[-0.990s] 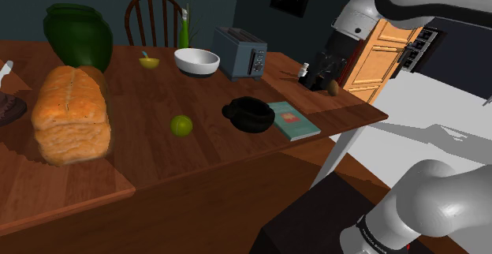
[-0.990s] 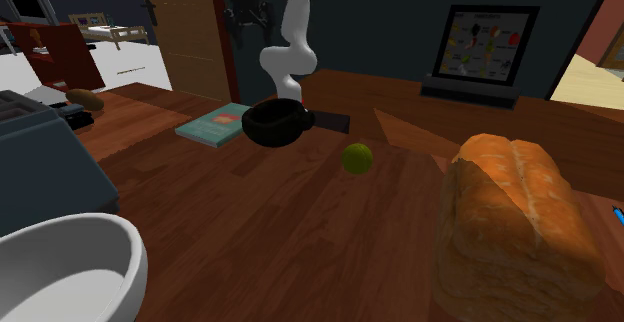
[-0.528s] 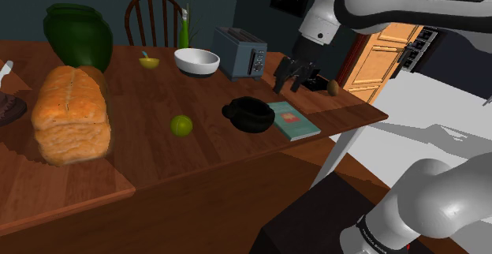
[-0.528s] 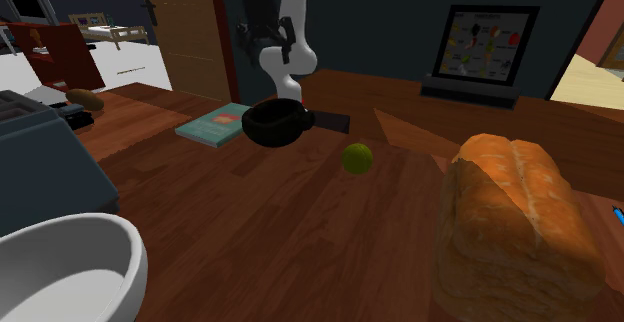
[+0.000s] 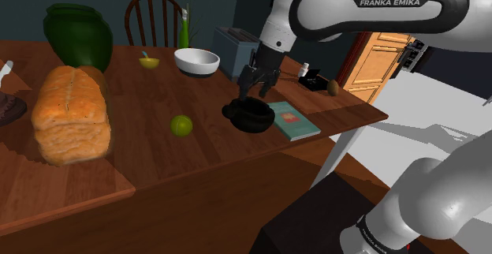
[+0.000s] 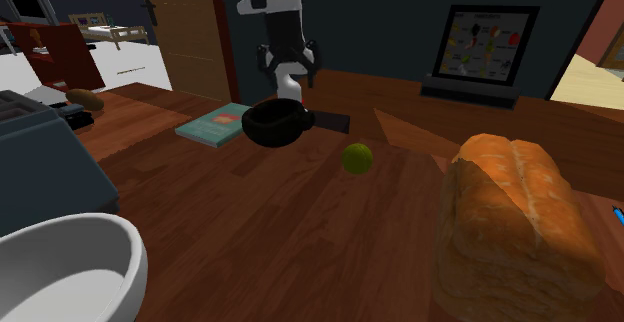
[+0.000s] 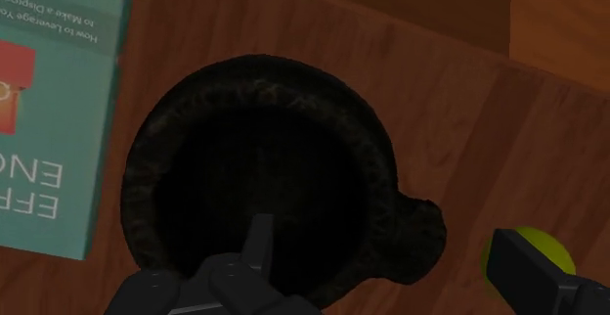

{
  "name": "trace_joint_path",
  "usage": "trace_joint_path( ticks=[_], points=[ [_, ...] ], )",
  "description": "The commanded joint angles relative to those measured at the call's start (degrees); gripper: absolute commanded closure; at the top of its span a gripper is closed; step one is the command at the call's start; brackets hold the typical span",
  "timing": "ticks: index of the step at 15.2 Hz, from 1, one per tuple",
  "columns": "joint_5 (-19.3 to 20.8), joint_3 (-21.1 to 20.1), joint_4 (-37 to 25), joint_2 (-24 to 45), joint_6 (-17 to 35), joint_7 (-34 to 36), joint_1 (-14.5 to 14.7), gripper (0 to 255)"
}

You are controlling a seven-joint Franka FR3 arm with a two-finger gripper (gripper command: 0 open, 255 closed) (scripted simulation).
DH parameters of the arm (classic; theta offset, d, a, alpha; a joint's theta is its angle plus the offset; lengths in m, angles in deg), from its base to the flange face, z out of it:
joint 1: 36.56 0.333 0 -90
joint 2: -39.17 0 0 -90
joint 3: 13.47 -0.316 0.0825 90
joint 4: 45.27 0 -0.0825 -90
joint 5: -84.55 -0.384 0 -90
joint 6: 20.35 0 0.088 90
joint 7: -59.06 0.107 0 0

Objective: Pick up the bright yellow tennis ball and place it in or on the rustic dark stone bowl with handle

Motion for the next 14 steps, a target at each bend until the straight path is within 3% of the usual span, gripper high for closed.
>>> trace_joint_path(
  ticks=[1,8,14],
  points=[
    [0.9,-1.52,-3.13,3.94,0.92,1.5,0.66,0],
    [6.08,-5.51,-14.46,17.98,3.28,6.69,3.83,0],
    [11.88,-7.1,-27.4,31.09,2.58,10.88,8.47,0]
  ],
)
